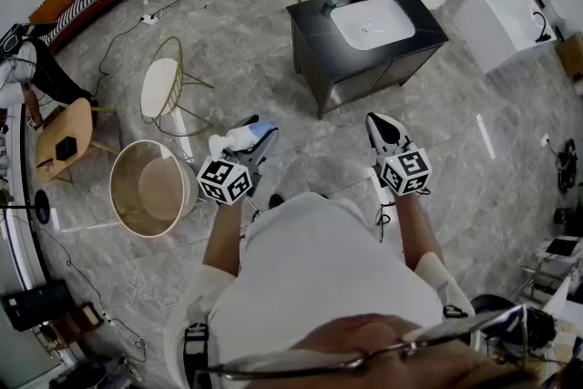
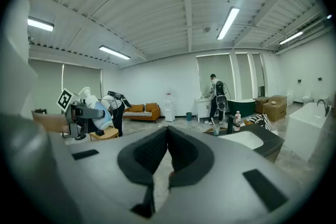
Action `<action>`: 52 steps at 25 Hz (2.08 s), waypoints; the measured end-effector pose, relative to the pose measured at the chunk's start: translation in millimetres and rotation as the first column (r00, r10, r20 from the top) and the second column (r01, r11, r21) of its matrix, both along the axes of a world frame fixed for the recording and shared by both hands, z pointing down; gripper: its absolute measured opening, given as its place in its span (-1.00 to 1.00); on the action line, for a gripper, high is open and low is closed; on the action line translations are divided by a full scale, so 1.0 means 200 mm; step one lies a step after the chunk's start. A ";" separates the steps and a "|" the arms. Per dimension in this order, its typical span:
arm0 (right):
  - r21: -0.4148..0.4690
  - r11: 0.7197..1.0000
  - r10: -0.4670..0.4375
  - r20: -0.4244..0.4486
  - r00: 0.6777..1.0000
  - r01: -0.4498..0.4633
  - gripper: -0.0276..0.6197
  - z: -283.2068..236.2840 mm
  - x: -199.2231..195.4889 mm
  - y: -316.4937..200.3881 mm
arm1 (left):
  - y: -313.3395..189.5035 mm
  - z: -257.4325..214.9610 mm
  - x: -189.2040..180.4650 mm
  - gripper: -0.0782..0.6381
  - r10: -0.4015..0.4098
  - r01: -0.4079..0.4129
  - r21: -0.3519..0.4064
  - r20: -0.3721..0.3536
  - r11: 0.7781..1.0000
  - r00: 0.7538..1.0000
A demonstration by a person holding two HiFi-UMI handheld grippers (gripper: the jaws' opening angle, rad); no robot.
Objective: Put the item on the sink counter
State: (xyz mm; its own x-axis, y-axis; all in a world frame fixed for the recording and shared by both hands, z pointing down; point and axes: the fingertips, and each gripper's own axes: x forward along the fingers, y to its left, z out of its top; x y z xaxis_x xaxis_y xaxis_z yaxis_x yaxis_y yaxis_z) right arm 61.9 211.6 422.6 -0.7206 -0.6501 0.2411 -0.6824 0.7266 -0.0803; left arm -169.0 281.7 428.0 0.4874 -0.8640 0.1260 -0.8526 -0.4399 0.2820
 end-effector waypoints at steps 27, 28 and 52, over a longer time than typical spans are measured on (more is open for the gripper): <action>-0.048 0.998 -0.040 0.036 0.999 0.042 -0.90 0.06 0.23 -0.04 | 0.02 0.02 0.31 -0.09 -0.042 0.044 -0.030 0.035 0.999 0.999; -0.052 0.998 -0.043 0.043 0.998 0.045 -0.90 0.06 0.25 -0.04 | 0.03 0.02 0.33 -0.09 -0.046 0.047 -0.032 0.036 0.998 0.998; -0.100 0.995 -0.013 0.024 1.000 0.015 -0.90 0.23 0.29 -0.22 | -0.28 0.16 0.37 -0.09 -0.023 0.023 -0.061 0.003 0.998 1.000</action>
State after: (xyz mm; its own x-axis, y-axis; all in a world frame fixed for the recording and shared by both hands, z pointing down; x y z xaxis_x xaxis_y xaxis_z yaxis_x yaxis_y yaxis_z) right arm 120.2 167.4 468.5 -0.7356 -0.6133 0.2877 -0.6693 0.7235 -0.1690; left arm -94.0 226.2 459.1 0.4669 -0.8659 0.1797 -0.8631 -0.4019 0.3057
